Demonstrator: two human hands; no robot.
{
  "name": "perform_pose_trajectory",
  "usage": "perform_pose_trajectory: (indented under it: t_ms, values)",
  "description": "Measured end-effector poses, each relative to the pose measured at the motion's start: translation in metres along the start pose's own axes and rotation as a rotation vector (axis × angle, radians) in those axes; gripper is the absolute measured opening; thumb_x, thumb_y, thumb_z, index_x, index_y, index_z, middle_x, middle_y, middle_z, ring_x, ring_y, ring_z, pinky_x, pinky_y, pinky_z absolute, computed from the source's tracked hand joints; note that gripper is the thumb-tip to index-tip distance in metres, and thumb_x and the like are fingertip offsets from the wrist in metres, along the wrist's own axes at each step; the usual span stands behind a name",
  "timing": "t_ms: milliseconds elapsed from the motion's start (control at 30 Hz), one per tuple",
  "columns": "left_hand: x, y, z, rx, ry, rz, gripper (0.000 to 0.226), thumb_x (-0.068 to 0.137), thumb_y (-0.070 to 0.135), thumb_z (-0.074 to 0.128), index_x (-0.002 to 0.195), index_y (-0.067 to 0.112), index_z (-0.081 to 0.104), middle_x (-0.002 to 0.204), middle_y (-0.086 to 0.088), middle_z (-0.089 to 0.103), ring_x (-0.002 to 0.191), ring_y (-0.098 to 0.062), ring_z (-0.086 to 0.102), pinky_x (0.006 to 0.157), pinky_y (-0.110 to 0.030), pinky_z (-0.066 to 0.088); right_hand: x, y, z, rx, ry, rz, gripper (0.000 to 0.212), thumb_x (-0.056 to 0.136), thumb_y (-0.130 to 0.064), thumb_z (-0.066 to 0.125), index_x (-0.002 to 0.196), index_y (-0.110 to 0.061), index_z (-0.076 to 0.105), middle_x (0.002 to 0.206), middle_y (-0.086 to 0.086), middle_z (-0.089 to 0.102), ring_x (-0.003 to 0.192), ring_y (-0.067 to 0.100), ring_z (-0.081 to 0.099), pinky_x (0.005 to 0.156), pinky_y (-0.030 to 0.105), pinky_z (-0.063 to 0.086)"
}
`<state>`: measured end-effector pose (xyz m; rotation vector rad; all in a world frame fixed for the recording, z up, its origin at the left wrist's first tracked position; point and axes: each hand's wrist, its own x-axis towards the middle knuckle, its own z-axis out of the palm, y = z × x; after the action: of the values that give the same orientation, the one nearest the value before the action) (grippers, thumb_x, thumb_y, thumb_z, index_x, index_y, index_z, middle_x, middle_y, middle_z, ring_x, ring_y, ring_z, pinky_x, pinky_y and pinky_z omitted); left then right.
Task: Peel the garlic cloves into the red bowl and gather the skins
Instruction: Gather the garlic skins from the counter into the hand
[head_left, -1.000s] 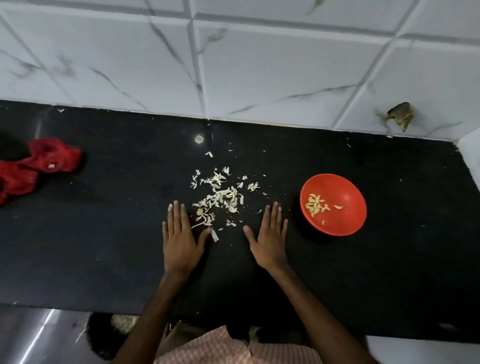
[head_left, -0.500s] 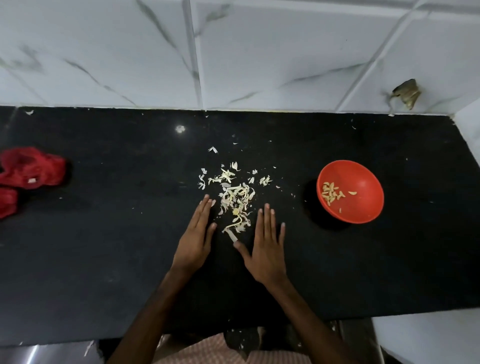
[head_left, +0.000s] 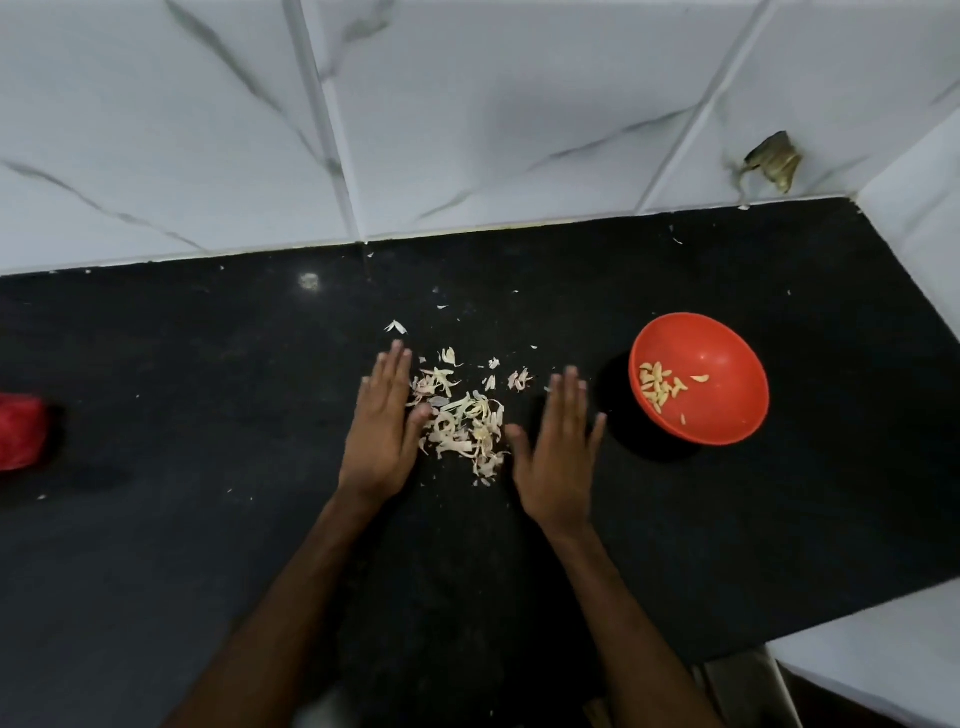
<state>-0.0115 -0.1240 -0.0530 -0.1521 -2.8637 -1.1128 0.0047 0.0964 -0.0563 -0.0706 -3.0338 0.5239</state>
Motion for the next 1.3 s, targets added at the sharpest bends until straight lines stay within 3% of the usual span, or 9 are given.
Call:
perform_pose_trajectory:
  t_ms: [200,467,567,733,867,1067,1133,1200,1300]
  values:
    - [0.055,-0.027,-0.003,0.190,-0.032,-0.136,0.088,0.094,0.071,0.000,0.159,0.011,-0.003,0.167,-0.003,-0.007,0.153,-0.015,-0.009,0.125,-0.038,-0.003,0.041,0.033,-0.004,-0.030,-0.036,0.224,0.096,0.092,-0.071,0.002,0.158,-0.002,0.004,0.167,0.015,0.002,0.155,0.025,0.000,0.126,0.049,0.007]
    - [0.061,0.014,0.019,-0.087,-0.250,0.096,0.078,0.092,0.076,0.007,0.158,0.035,0.011,0.163,0.011,0.016,0.148,-0.006,0.009,0.121,-0.036,0.020,0.068,0.003,-0.003,0.148,-0.358,-0.400,0.085,0.095,-0.072,0.000,0.160,-0.017,0.000,0.168,-0.005,-0.007,0.153,0.004,-0.012,0.127,0.035,-0.001]
    - [0.048,0.016,0.020,-0.369,-0.103,0.079,0.062,0.101,0.056,0.026,0.158,0.033,0.017,0.163,0.017,0.020,0.150,-0.003,0.017,0.121,-0.036,0.021,0.072,0.016,-0.007,0.350,-0.300,-0.355,0.077,0.099,-0.067,0.011,0.160,-0.021,0.006,0.168,-0.010,-0.002,0.153,0.003,-0.006,0.125,0.032,-0.002]
    - [0.107,-0.002,0.018,-0.116,-0.021,-0.004,0.072,0.098,0.060,0.014,0.159,0.022,0.009,0.166,0.009,0.007,0.152,-0.003,0.003,0.125,-0.032,0.004,0.159,0.017,0.002,0.025,-0.206,-0.139,0.078,0.099,-0.064,0.006,0.160,-0.015,0.000,0.168,-0.001,-0.004,0.154,0.010,-0.007,0.126,0.039,-0.004]
    - [0.148,-0.012,0.018,0.130,-0.239,0.084,0.084,0.091,0.067,0.002,0.159,0.019,0.013,0.166,0.005,0.009,0.152,-0.005,0.000,0.125,-0.031,0.000,0.201,-0.007,0.008,0.066,-0.358,-0.401,0.060,0.108,-0.047,0.021,0.160,-0.019,0.012,0.168,-0.006,0.006,0.154,0.008,0.000,0.126,0.044,0.001]
    - [0.070,0.002,0.009,-0.013,-0.252,0.128,0.078,0.095,0.069,0.004,0.156,0.022,0.019,0.160,0.011,0.015,0.142,0.019,0.001,0.121,-0.015,0.001,0.146,0.001,0.007,0.190,-0.489,-0.698,0.081,0.096,-0.069,0.002,0.160,-0.020,0.015,0.167,-0.008,0.011,0.153,0.001,0.003,0.125,0.030,0.001]
    - [0.032,0.010,0.001,-0.118,-0.239,0.102,0.073,0.096,0.068,0.005,0.155,0.028,0.023,0.159,0.016,0.016,0.140,0.022,0.006,0.117,-0.008,0.001,0.115,0.007,-0.002,0.347,-0.556,-0.683,0.072,0.101,-0.063,0.011,0.158,-0.021,0.022,0.165,-0.008,0.019,0.152,0.000,0.010,0.126,0.031,0.005]
    - [0.009,0.014,-0.005,-0.341,-0.222,0.048,0.071,0.098,0.067,0.012,0.155,0.029,0.029,0.160,0.017,0.027,0.145,0.005,0.027,0.121,-0.025,0.016,0.095,0.012,-0.014,0.652,-0.606,-0.546,0.054,0.108,-0.041,0.026,0.155,-0.017,0.034,0.162,-0.008,0.031,0.150,0.004,0.023,0.126,0.036,0.012]
    - [0.004,0.005,-0.010,-0.509,-0.070,-0.021,0.066,0.103,0.058,0.021,0.155,0.018,0.030,0.161,0.010,0.031,0.147,-0.012,0.032,0.121,-0.037,0.028,0.097,0.023,-0.017,0.807,-0.384,-0.305,0.053,0.107,-0.041,0.029,0.151,-0.014,0.041,0.161,-0.008,0.034,0.150,0.008,0.025,0.126,0.039,0.012]
